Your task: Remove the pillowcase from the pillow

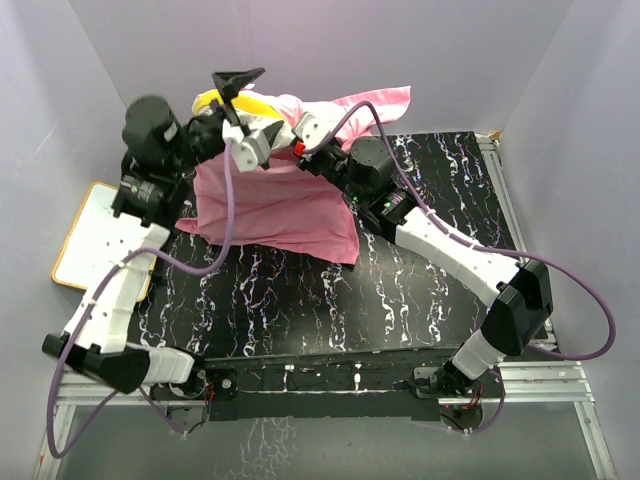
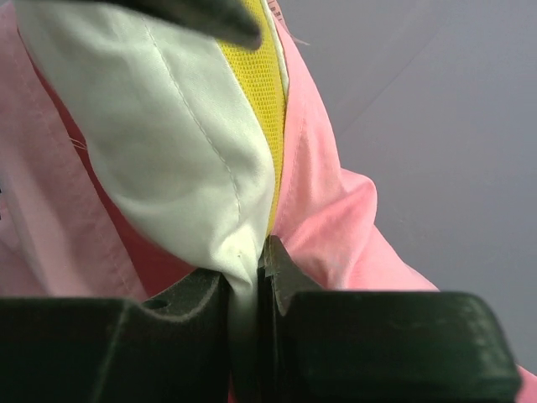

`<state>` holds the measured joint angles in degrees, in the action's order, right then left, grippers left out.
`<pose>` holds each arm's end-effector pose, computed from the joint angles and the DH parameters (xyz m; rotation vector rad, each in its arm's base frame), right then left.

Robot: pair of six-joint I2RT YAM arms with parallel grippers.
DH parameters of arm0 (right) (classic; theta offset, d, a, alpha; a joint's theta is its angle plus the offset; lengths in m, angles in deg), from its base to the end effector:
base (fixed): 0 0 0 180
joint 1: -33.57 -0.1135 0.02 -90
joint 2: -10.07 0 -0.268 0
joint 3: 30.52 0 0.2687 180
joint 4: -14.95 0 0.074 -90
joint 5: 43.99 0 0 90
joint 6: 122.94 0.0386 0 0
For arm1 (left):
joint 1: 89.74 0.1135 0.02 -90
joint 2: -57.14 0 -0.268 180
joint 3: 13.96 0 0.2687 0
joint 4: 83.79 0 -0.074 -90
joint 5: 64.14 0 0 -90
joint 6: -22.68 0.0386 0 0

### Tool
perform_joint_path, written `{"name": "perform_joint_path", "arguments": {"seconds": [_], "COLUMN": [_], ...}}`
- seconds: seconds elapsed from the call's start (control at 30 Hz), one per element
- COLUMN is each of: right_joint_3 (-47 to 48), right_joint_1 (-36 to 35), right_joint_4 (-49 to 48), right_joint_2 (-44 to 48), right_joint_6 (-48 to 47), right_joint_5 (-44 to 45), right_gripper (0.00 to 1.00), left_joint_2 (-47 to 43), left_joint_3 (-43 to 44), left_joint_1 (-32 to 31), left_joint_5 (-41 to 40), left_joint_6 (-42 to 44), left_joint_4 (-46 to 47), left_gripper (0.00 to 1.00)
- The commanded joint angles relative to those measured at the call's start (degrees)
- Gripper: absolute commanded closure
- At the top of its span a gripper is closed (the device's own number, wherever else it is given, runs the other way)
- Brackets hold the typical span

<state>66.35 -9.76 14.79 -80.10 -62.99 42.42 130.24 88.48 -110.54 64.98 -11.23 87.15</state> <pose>0.2889 0.2758 0.4263 -0.9103 1.1357 0.2349 0.2473 -0.1200 0.5376 1.1821 0.5395 0.1118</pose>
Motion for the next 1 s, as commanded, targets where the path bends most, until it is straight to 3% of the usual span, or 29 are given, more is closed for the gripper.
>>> {"name": "perform_joint_path", "arguments": {"seconds": [0.0,0.33,0.57,0.7,0.77,0.87,0.9,0.97], "right_joint_3": [1.98,1.56,2.66,3.52,4.1,3.97,3.45,1.69], "right_joint_1": [0.32,0.3,0.41,3.47,6.4,11.48,13.1,16.2], "right_joint_4": [-0.02,0.89,1.89,2.22,2.71,4.12,4.52,4.84], "right_joint_2": [1.24,1.8,2.29,3.55,4.06,5.17,5.63,6.71], "right_joint_6": [1.52,1.86,5.96,13.9,19.05,26.07,28.08,31.97], "right_joint_5": [0.21,-0.73,-4.38,-6.91,-9.05,-12.02,-12.44,-12.76], "right_gripper": [0.92,0.92,0.92,0.91,0.81,0.43,0.34,0.27], "left_joint_2": [8.98,16.25,12.58,11.98,11.93,11.3,11.0,10.41], "left_joint_3": [18.46,27.12,12.9,10.42,10.35,10.25,10.22,10.5], "left_joint_1": [-0.1,-0.38,-0.38,-0.43,-0.39,-0.36,-0.38,-0.39], "left_joint_5": [-0.35,-13.31,-20.65,-22.6,-23.16,-23.3,-22.99,-22.26], "left_joint_6": [13.81,15.96,18.51,18.73,18.18,17.52,17.44,16.77], "left_joint_4": [-43.41,-56.59,-38.53,-33.1,-31.23,-28.4,-27.68,-26.7], "left_gripper": [0.13,0.14,0.58,0.89,1.0,1.0,1.0,1.0]}}
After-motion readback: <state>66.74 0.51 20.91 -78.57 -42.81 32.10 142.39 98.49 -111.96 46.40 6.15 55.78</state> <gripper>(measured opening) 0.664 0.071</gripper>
